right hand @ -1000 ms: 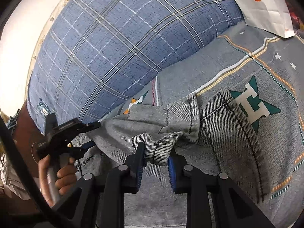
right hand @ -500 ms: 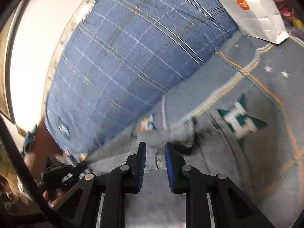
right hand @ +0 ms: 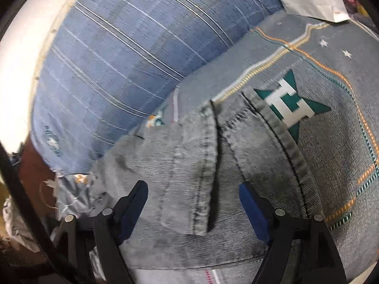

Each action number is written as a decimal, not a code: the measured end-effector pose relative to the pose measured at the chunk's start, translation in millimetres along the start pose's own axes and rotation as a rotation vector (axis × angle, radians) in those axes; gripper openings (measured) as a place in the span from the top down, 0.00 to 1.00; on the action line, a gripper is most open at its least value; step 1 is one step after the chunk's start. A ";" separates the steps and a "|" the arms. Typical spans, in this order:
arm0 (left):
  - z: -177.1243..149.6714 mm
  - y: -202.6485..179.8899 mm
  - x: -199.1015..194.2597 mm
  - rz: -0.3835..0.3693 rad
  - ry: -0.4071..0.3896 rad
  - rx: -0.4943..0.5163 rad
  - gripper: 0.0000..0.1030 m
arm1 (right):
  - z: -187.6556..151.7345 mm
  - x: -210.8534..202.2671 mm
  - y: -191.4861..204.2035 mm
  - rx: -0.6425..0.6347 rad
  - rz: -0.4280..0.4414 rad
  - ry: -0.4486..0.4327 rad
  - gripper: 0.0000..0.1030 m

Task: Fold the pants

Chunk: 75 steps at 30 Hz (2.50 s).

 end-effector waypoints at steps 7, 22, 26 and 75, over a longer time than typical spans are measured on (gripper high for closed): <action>13.8 -8.6 15.3 -0.011 0.053 -0.006 0.31 | -1.4 27.3 0.9 0.024 -0.042 0.030 0.56; 61.5 15.1 75.3 0.116 0.137 -0.233 0.98 | 1.3 32.7 11.7 -0.023 -0.078 0.022 0.83; 55.2 -11.0 28.6 0.093 0.023 -0.195 0.98 | 13.7 23.3 11.7 -0.012 -0.025 0.010 0.84; -65.1 -104.0 12.7 0.070 0.105 0.040 0.98 | 18.7 -58.8 -26.9 -0.061 -0.150 -0.095 0.97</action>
Point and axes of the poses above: each gripper's, at about its wrist camera, not at the fingertips, and x roughly the way its jaws point, y to its left, z to its top, the point moved 3 cm from there along x, roughly the way its jaws point, and after that the axes turned 3 degrees about -y, right-handed, at the moved point
